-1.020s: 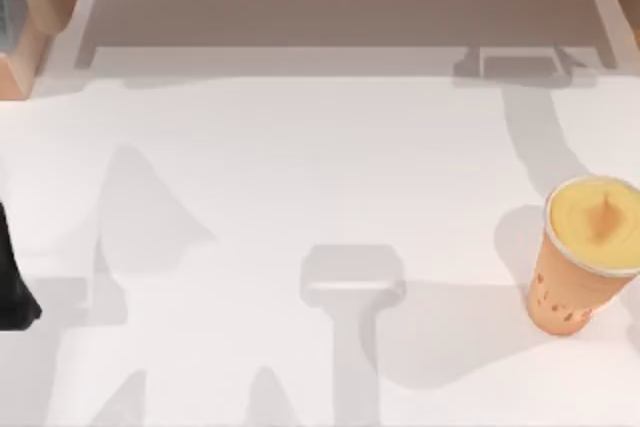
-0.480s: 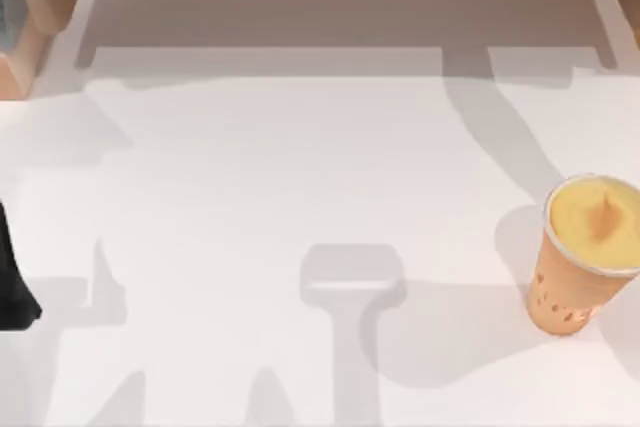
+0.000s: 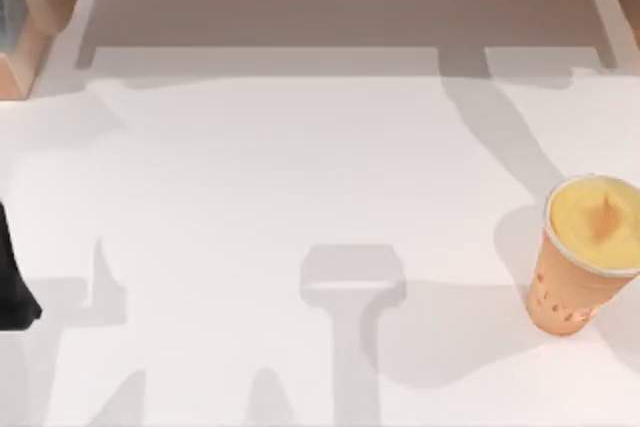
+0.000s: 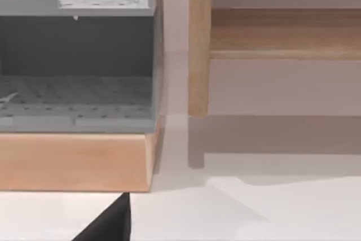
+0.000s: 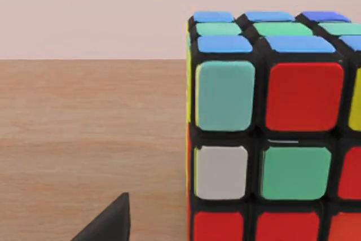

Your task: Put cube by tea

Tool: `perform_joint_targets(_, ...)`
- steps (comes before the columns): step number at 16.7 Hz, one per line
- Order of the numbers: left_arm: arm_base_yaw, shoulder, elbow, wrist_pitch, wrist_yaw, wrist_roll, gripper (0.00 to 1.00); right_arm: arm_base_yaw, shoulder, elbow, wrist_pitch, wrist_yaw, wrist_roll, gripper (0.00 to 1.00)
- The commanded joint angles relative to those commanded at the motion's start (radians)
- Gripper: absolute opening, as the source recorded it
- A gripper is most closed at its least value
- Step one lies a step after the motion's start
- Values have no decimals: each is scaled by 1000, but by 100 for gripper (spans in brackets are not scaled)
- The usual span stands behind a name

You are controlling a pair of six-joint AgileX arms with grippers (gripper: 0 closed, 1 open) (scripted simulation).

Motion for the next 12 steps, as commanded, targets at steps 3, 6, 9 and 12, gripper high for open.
perform_joint_targets(3,0,0,0,0,0,0,100,-21,90,117,-23,-20,-1,100)
perform_joint_targets(6,0,0,0,0,0,0,100,-40,158,205,-43,-37,-1,100)
perform_joint_targets(9,0,0,0,0,0,0,100,-43,168,216,-45,-40,-1,100)
perform_joint_targets(12,0,0,0,0,0,0,100,-43,168,216,-45,-40,-1,92)
